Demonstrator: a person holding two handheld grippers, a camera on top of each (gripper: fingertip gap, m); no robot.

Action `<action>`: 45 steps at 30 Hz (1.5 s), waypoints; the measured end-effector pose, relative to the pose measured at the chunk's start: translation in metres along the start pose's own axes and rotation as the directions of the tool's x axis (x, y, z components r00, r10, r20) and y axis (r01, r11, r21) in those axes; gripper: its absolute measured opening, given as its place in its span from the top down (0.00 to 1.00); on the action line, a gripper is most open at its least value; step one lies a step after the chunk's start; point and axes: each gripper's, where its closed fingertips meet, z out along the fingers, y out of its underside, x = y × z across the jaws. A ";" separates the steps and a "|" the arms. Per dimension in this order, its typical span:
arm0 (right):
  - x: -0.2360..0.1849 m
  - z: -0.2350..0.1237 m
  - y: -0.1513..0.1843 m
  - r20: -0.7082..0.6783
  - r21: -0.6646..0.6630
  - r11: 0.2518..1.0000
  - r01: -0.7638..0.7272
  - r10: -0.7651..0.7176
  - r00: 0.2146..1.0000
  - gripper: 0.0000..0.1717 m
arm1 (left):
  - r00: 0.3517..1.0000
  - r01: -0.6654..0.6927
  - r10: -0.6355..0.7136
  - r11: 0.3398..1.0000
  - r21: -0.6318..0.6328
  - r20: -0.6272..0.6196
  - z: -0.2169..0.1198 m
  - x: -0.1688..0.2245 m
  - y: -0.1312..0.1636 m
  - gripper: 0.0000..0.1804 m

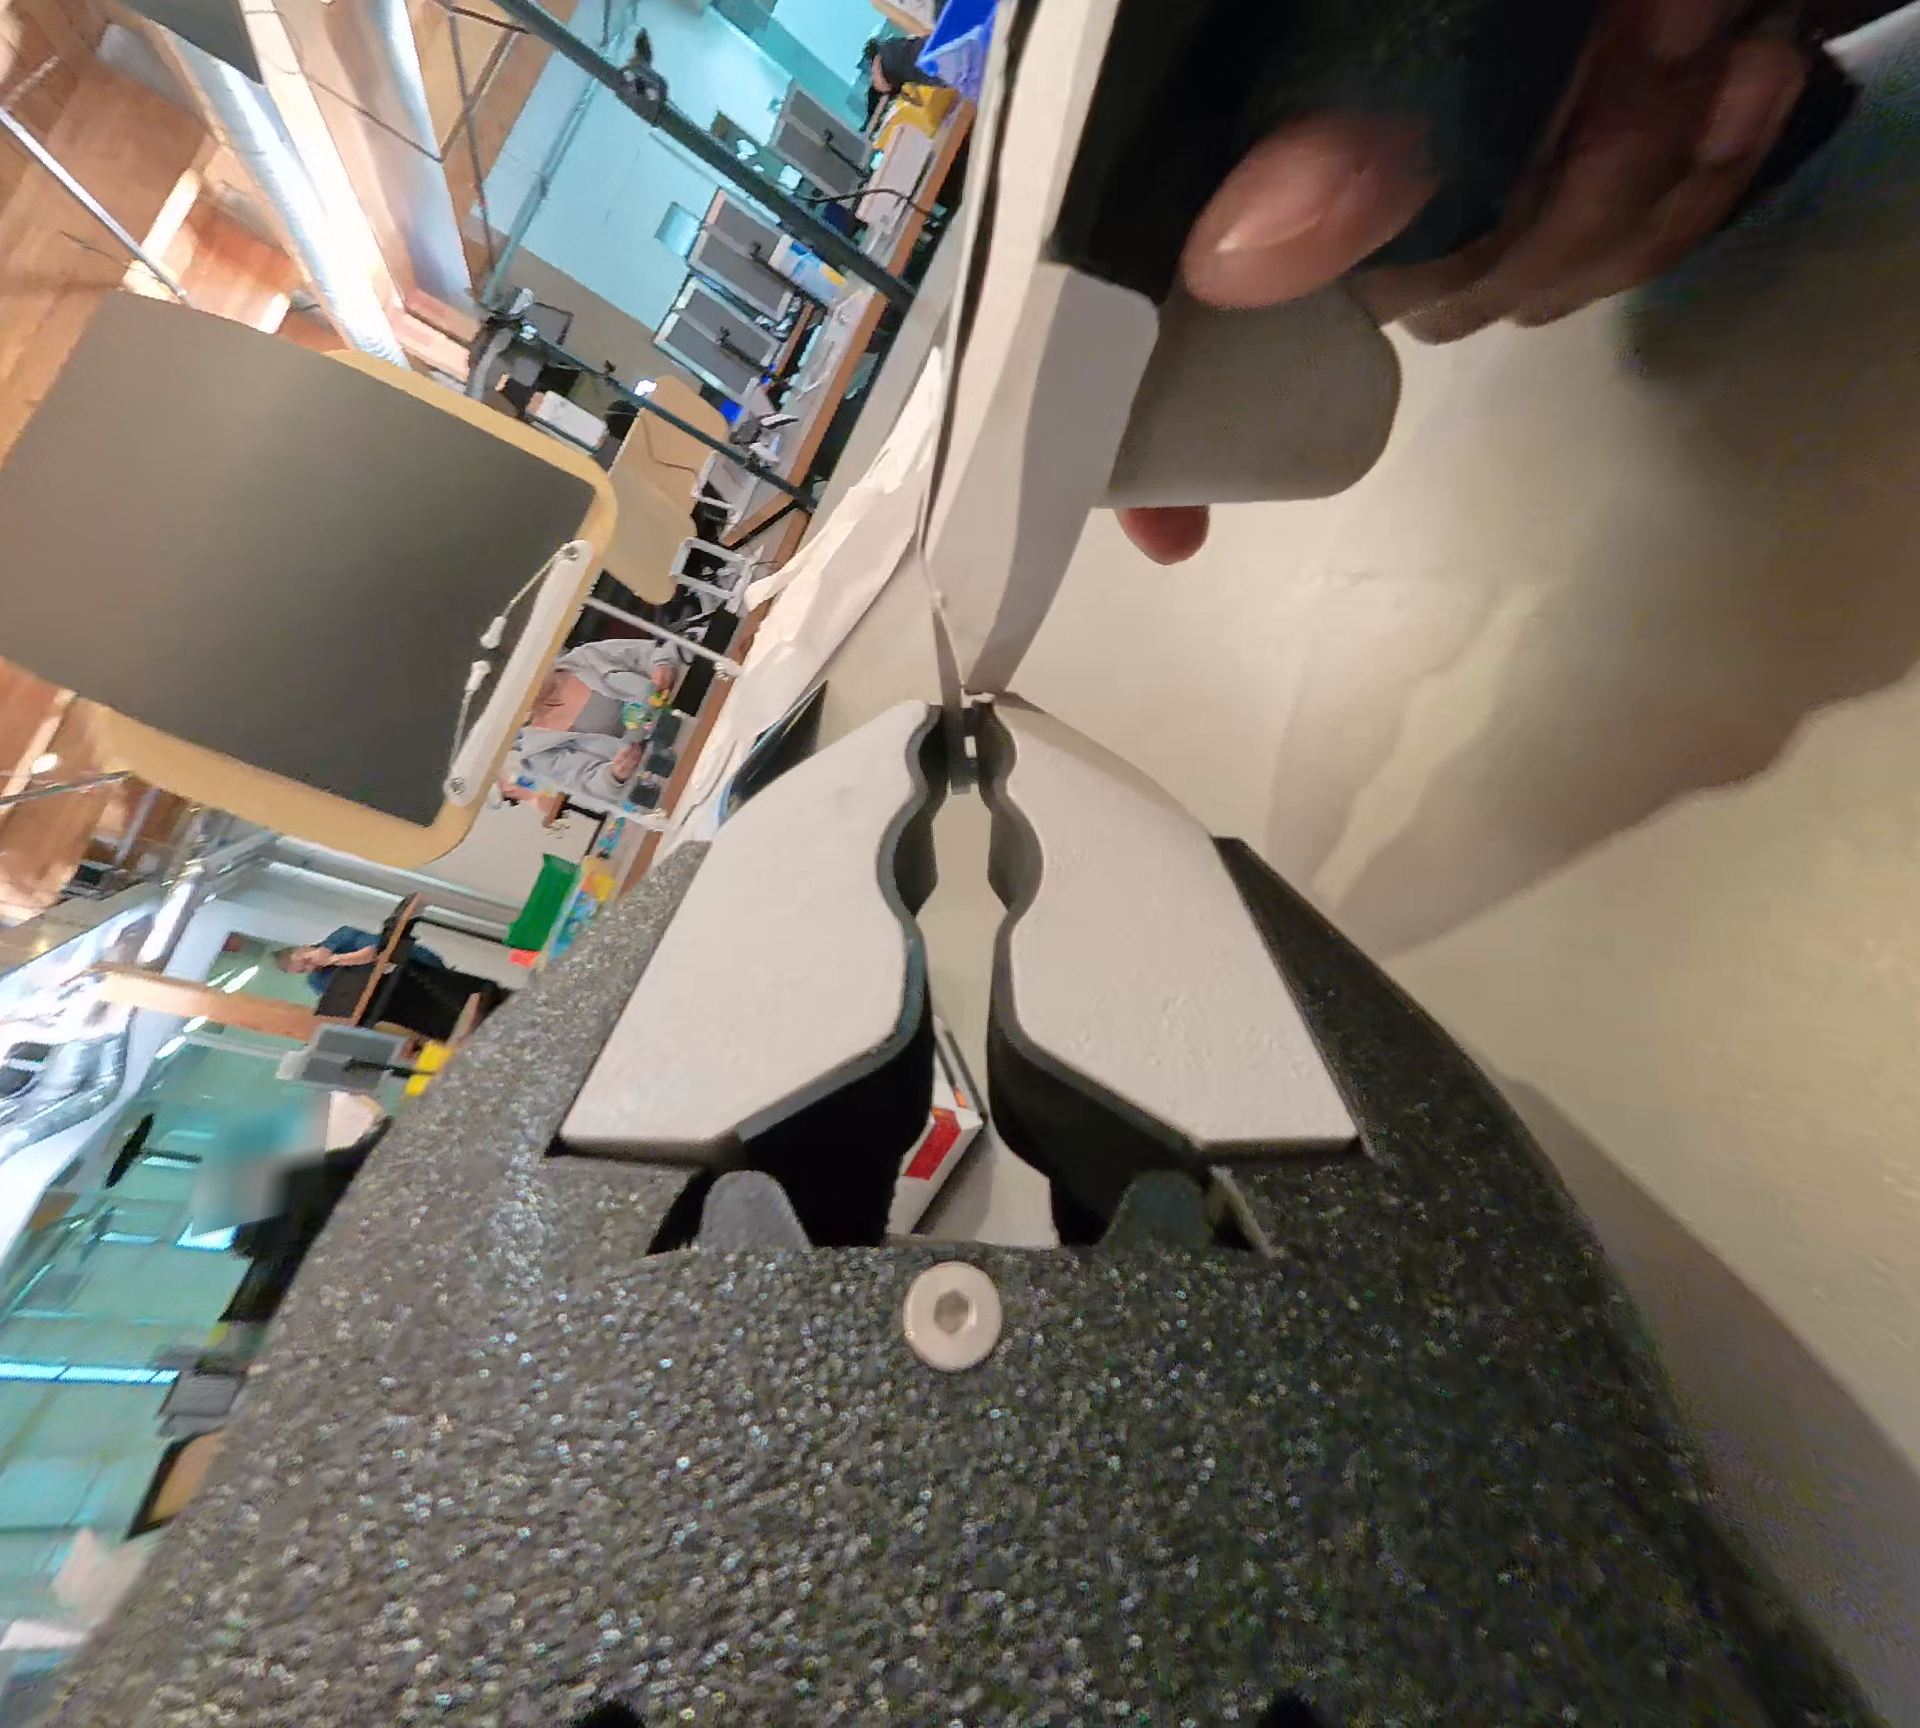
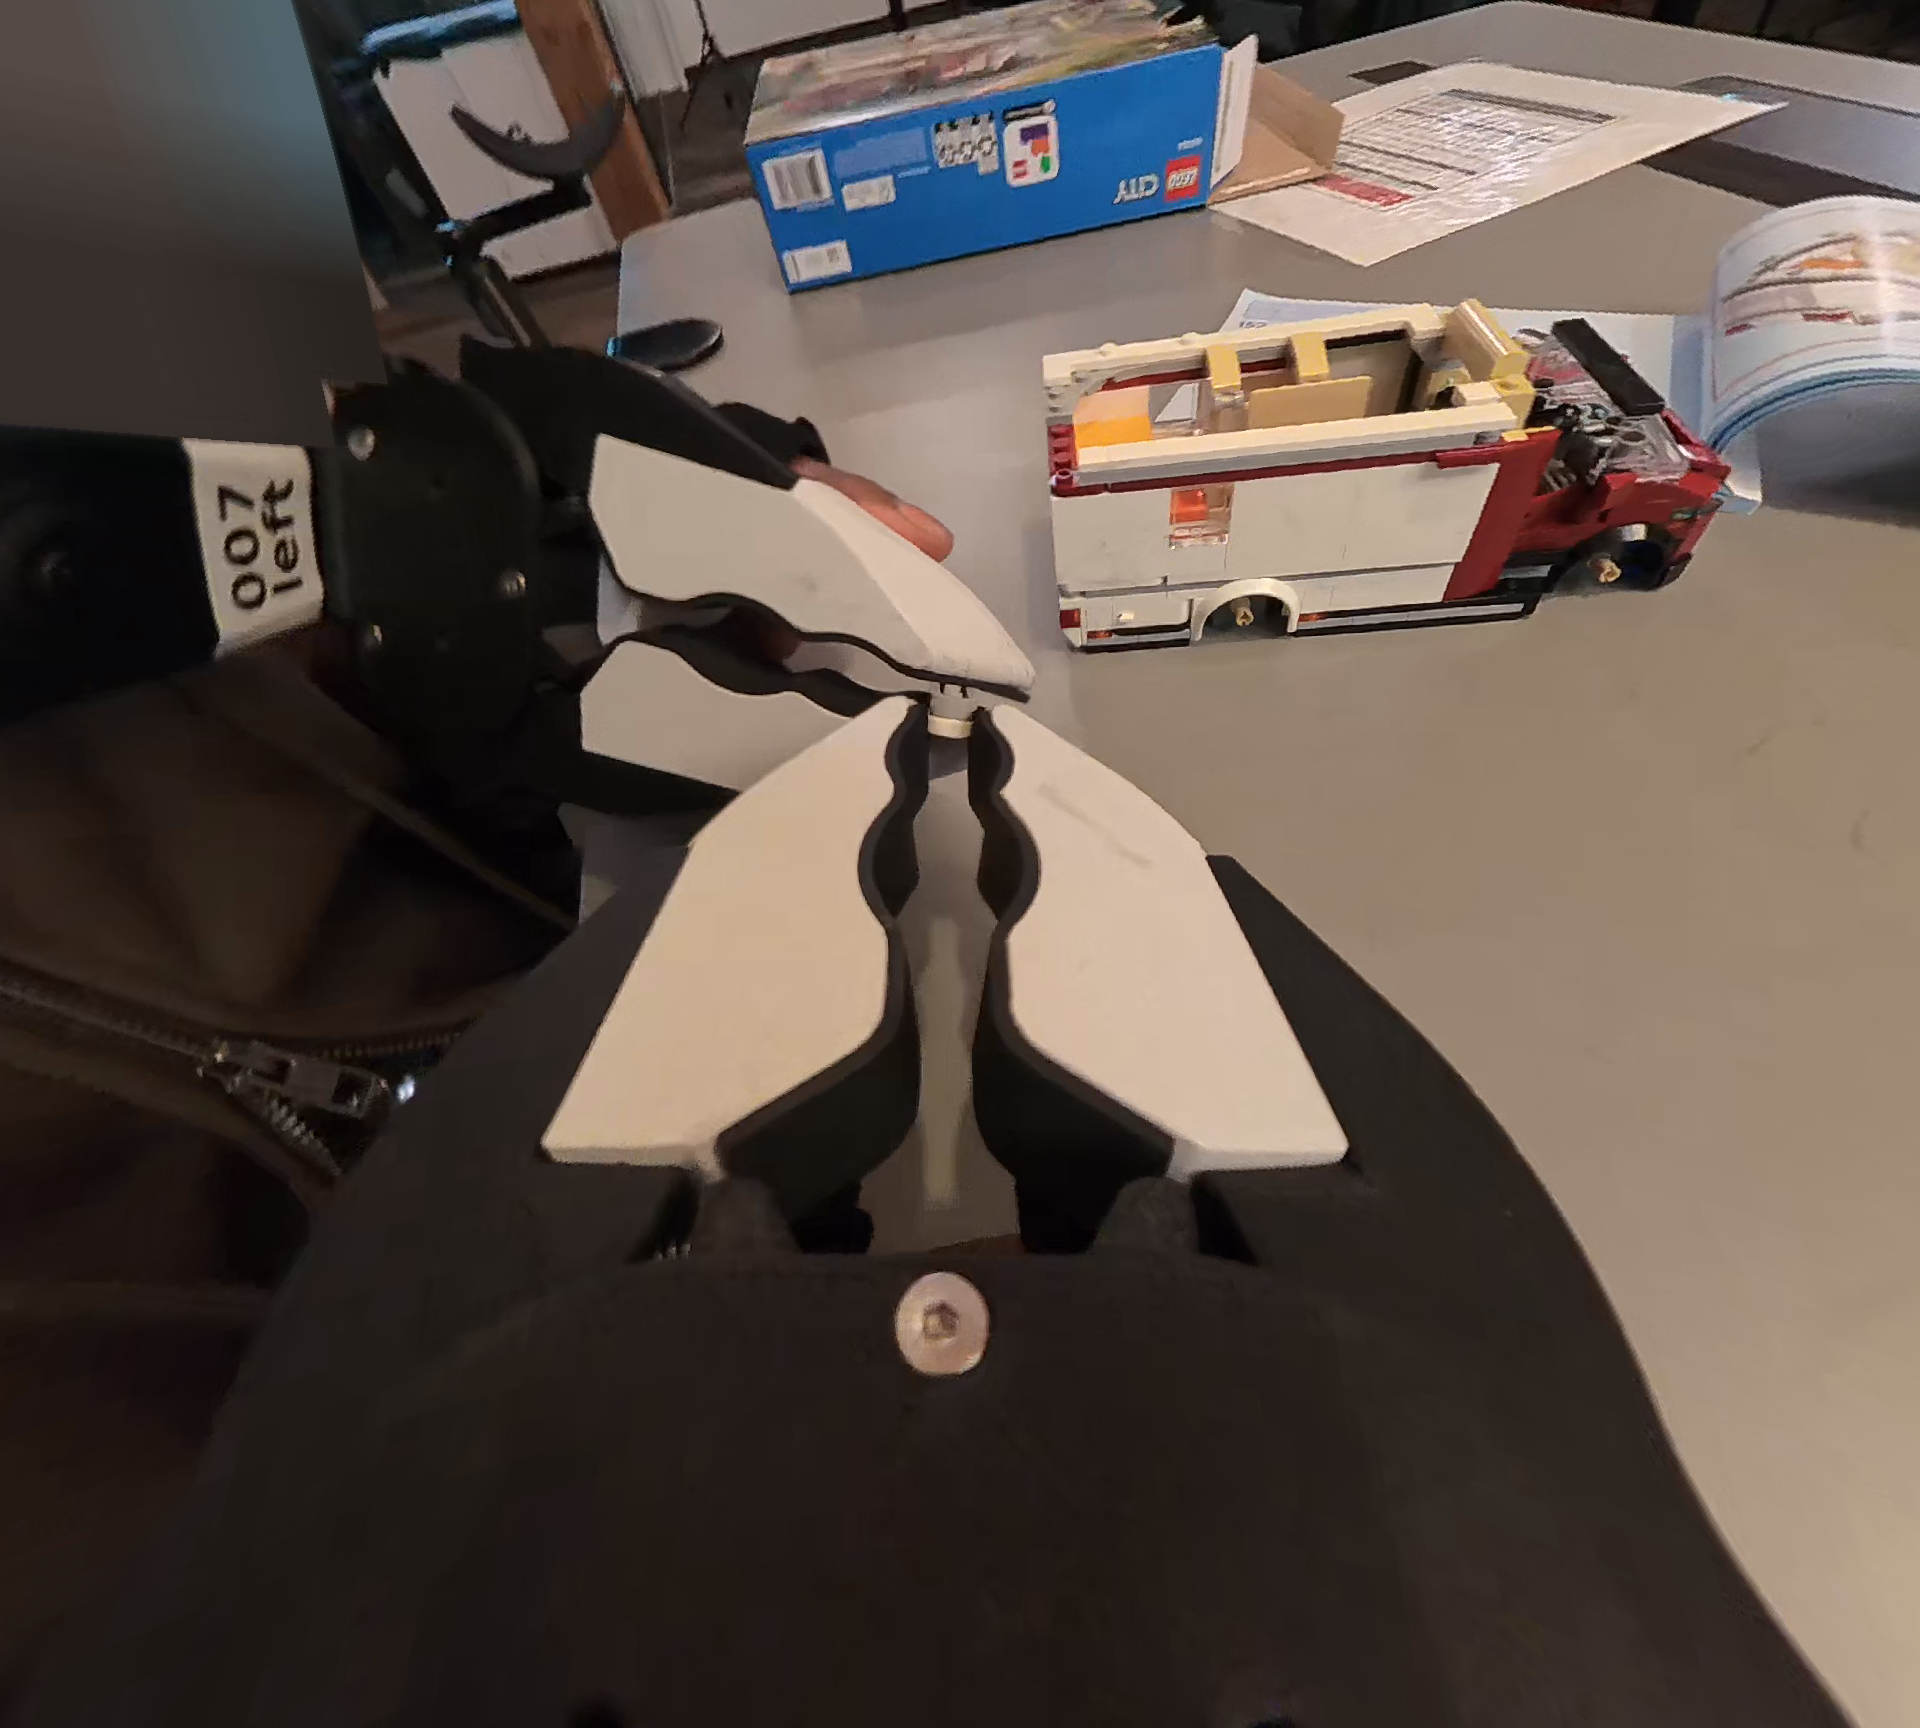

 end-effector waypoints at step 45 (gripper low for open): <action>-0.004 -0.011 -0.024 0.006 0.039 0.999 0.022 -0.023 1.000 0.95 | 0.998 0.058 -0.058 0.997 0.060 -0.008 -0.005 -0.015 -0.020 0.97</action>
